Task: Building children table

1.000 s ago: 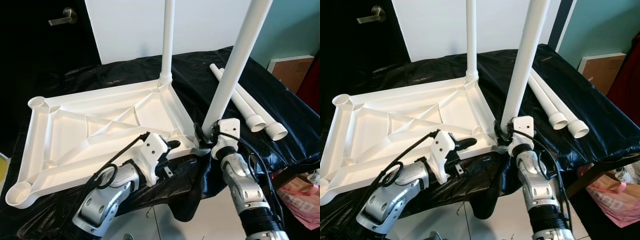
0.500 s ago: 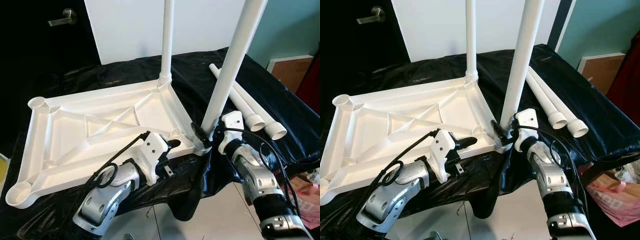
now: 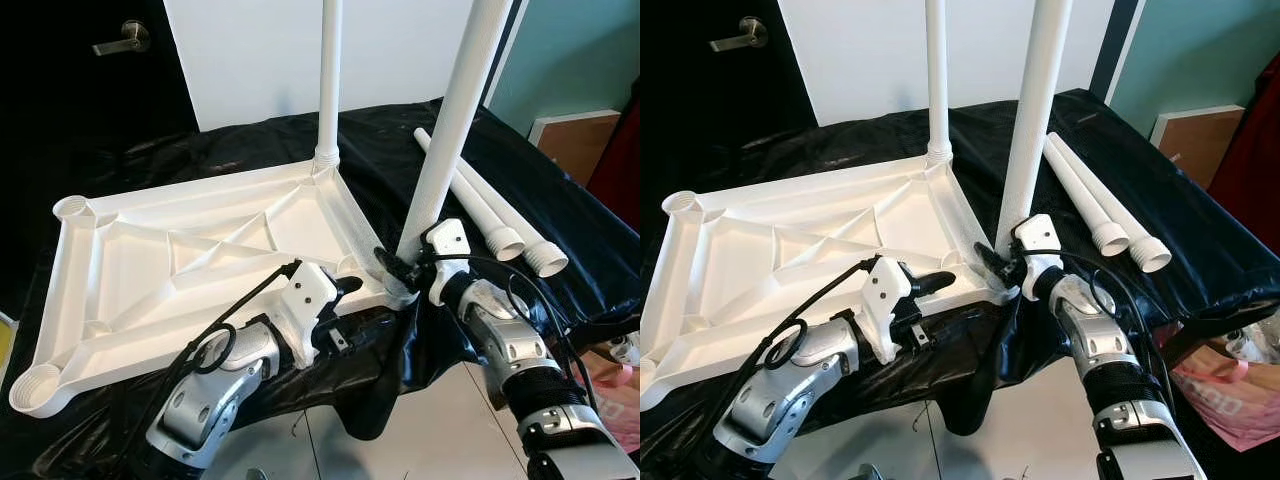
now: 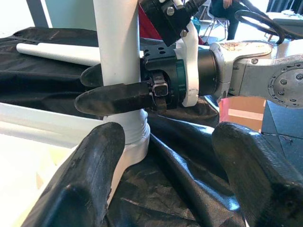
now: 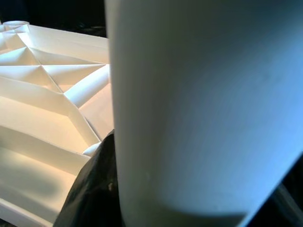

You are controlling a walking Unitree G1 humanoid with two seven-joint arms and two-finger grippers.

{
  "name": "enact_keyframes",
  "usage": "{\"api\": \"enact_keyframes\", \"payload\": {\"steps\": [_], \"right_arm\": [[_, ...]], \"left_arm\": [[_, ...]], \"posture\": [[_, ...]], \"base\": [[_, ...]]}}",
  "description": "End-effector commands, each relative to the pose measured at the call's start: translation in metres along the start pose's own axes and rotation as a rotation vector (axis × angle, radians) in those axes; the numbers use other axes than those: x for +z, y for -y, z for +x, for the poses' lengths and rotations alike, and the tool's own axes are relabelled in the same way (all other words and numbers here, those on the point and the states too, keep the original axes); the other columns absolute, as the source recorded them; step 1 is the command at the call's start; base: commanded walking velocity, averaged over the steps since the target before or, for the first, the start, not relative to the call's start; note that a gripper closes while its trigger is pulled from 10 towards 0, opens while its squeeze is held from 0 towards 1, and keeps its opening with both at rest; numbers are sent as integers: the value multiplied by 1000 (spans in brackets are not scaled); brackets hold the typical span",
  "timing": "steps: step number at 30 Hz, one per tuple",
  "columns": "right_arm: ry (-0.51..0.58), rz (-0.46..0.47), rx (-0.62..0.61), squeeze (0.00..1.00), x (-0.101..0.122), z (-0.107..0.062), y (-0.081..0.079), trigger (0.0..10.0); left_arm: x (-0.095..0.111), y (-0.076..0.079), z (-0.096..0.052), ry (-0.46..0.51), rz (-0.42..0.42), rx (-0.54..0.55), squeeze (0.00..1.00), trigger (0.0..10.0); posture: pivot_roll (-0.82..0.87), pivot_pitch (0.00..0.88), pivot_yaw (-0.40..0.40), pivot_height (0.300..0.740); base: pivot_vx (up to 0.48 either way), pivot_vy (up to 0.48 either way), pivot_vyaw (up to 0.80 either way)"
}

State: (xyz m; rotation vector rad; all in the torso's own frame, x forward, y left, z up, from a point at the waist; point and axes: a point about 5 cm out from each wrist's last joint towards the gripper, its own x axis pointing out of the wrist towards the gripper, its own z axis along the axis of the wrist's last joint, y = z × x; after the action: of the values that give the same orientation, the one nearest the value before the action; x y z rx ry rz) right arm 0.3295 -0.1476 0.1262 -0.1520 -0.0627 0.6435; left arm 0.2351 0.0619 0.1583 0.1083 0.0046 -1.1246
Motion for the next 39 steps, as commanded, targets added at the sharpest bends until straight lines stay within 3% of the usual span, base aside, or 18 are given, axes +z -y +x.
{"api": "enact_keyframes", "payload": {"steps": [1, 6, 7, 8, 9, 16, 21, 24, 29, 39], "right_arm": [[-10, -7, 23, 0, -2, 1, -2, 0], [-18, -9, -12, 0, -5, -1, 1, 0], [-22, -5, -34, 0, -6, -2, 2, 6235], [-22, -5, -34, 0, -6, -2, 2, 6235], [-29, -3, -59, 0, -8, -2, 3, 10000], [-54, -5, -233, 0, -15, -6, 5, 10000], [-55, 14, -283, 0, -17, -7, 4, 10000], [-70, 69, -420, 0, -23, -9, -6, 10000], [-73, 76, -443, 0, -24, -9, -8, 10000], [-106, 144, -670, 0, -30, -6, -29, 10000]], "left_arm": [[-1, 1, 0, -14, 1, -28, 0, 10000], [-1, 2, 0, -13, 0, -32, 0, 10000], [-1, 2, 0, -12, 0, -33, 0, 10000], [-1, 2, 0, -12, 0, -33, 0, 10000], [-1, 2, 0, -12, -1, -35, 0, 10000], [-1, 4, 1, -13, -4, -36, 0, 10000], [-2, 5, 1, -12, -7, -34, 0, 10000], [-3, 8, 3, -8, -16, -41, 0, 10000], [-3, 8, 3, -7, -18, -43, 0, 10000], [-4, 11, 5, -6, -24, -57, 0, 10000]], "posture": [[-5, 15, -5, 740], [-11, 17, -1, 740], [-12, 19, -1, 740], [-12, 19, -1, 740], [-13, 20, -2, 740], [-13, 25, -14, 740], [-17, 27, -18, 740], [-29, 29, -18, 740], [-29, 29, -18, 740], [-39, 22, -27, 740]], "base": [[0, 0, 0], [0, 0, 0], [0, 0, 0], [0, 0, 0], [0, 0, 0], [0, 0, 0], [0, 0, 0], [0, 0, 0], [0, 0, 0], [0, 0, 0]]}}
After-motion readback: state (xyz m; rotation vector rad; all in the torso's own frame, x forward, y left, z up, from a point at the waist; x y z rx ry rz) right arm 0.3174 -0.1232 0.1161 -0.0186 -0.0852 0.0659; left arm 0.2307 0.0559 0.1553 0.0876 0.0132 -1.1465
